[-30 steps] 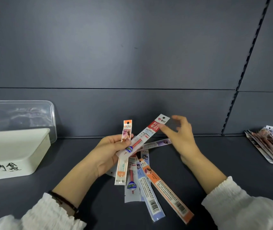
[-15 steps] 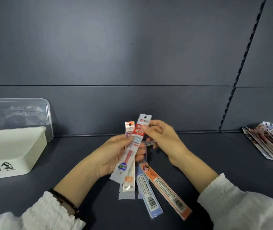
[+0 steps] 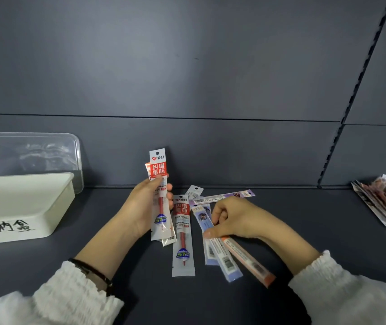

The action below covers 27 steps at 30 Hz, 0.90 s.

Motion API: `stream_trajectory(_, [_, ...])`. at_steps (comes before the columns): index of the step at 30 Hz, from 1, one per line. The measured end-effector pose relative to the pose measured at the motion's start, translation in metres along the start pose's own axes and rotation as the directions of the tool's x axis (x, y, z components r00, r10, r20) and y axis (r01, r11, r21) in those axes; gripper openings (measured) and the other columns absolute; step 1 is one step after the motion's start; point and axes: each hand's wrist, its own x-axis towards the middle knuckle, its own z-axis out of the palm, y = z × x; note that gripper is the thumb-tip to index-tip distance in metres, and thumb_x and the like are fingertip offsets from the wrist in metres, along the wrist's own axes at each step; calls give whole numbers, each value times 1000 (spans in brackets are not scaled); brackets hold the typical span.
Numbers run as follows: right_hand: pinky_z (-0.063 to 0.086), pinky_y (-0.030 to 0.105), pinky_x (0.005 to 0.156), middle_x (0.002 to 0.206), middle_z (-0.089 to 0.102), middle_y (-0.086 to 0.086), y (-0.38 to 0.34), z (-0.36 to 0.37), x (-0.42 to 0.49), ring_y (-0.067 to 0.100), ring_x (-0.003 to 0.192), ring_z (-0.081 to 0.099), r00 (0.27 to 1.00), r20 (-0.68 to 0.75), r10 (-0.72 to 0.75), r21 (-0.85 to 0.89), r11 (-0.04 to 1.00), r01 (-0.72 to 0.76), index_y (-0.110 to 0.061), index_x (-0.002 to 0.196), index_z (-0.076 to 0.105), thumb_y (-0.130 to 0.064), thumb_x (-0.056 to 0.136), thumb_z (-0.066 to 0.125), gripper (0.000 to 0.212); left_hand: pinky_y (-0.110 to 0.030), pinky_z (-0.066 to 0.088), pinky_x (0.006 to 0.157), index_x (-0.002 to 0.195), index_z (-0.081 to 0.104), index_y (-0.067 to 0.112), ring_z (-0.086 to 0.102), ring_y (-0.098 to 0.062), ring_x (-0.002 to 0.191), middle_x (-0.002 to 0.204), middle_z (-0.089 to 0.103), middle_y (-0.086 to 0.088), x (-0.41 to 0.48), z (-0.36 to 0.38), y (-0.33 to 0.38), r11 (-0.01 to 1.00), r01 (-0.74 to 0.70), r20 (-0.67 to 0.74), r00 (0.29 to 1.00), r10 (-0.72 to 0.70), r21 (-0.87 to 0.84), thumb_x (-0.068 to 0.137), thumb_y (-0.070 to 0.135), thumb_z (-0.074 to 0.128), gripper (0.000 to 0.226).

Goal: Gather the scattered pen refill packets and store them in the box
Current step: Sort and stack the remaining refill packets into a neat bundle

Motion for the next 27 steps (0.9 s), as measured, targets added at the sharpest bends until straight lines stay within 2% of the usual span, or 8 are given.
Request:
stream_trajectory(5, [51,36,92,84,65,-7,5,-4,6,11,85,63,998,-56,32,85,996,-27,-19,115,63,-28,71,82,49,-28,48,56,118,57,11,53,-13,57,70,61,-1,3,0,-3,999,7,-42,999,-5,54,99,24,49,25])
stream_trajectory(8, [49,40,96,94,63,-7,7,-6,7,16,99,63,995,-49,85,28,996,-84,-21,123,58,-31,71,82,58,-29,48,57,121,57,10,54,-14,58,73,62,-2,4,0,-4,998,17,-52,999,-13,66,99,25,50,28])
stream_trajectory(12, [49,42,95,87,55,-15,6,-13,1,13,99,60,989,-77,126,-176,975,-138,-22,115,62,-45,70,79,53,-31,47,60,124,58,9,55,-15,60,75,62,-3,4,1,-5,997,9,-54,999,-5,77,98,25,51,31])
stream_trajectory(17, [53,35,89,86,61,-11,4,-12,0,12,90,62,997,-31,77,-129,988,-80,-22,97,67,-28,75,78,26,-31,48,59,124,58,9,56,-15,62,75,64,-3,1,3,-4,997,28,-42,999,-25,73,98,24,51,31])
stream_trajectory(21, [53,31,83,97,66,-2,7,-11,4,14,89,63,999,29,45,-11,999,-45,-20,98,61,-16,78,76,26,-29,50,55,122,59,9,61,-12,56,73,67,-1,-1,7,-6,997,62,5,998,-62,53,97,24,52,30])
stream_trajectory(24, [53,36,83,94,70,0,10,-16,7,17,87,66,998,-50,23,191,981,-13,-19,97,62,-11,77,75,26,-29,52,54,120,61,11,65,-11,54,78,67,-1,-3,10,-9,997,63,43,997,-65,50,97,23,52,27])
stream_trajectory(26, [53,30,73,89,71,2,10,-20,8,15,79,66,988,-153,13,433,899,55,-15,101,62,-5,79,73,27,-30,51,55,113,64,15,64,-12,56,79,65,0,-7,14,-11,994,85,53,995,-88,68,96,27,53,24])
stream_trajectory(27, [51,28,68,86,71,2,9,-21,8,13,73,66,983,-183,7,594,797,105,-13,102,62,-2,80,71,26,-30,50,56,110,66,17,63,-12,58,79,65,0,-9,17,-12,991,101,57,993,-106,88,95,29,53,23])
